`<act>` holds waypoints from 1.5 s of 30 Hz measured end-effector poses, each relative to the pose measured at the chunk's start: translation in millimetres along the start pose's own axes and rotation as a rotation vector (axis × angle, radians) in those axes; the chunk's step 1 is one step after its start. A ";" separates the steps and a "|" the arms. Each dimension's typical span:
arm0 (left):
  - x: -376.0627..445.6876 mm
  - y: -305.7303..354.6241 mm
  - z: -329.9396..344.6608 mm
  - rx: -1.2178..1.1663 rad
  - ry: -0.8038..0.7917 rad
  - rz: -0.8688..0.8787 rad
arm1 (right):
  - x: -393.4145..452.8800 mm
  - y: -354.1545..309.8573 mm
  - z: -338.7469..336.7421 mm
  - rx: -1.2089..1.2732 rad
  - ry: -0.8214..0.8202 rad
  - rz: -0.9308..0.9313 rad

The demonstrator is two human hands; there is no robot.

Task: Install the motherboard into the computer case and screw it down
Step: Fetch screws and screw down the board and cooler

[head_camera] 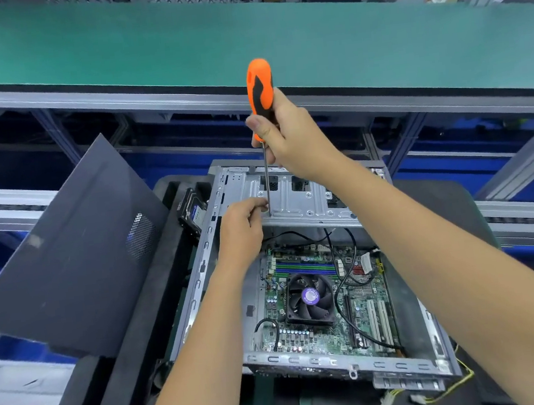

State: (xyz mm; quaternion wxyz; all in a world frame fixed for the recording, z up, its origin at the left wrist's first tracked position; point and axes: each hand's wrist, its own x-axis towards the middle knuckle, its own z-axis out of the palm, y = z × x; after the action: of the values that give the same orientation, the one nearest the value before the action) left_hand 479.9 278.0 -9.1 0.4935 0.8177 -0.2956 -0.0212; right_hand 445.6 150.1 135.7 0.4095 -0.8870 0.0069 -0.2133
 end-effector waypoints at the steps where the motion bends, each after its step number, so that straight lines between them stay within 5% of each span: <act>1: 0.3 -0.7 -0.5 -0.004 0.004 -0.006 | -1.2 3.5 3.1 -0.010 -0.009 0.004; 34: 7.1 0.7 12.3 0.125 0.033 0.037 | -3.2 17.6 3.5 -0.017 -0.110 0.150; 45: 11.7 -2.4 15.7 0.162 0.045 0.061 | 11.9 -9.2 -23.3 -0.232 -0.186 -0.084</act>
State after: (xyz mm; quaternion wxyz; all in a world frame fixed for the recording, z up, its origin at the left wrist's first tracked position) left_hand 485.6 260.5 -16.1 0.4325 0.8459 -0.3099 0.0360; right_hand 445.9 137.1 160.2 0.2939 -0.9438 -0.0437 -0.1447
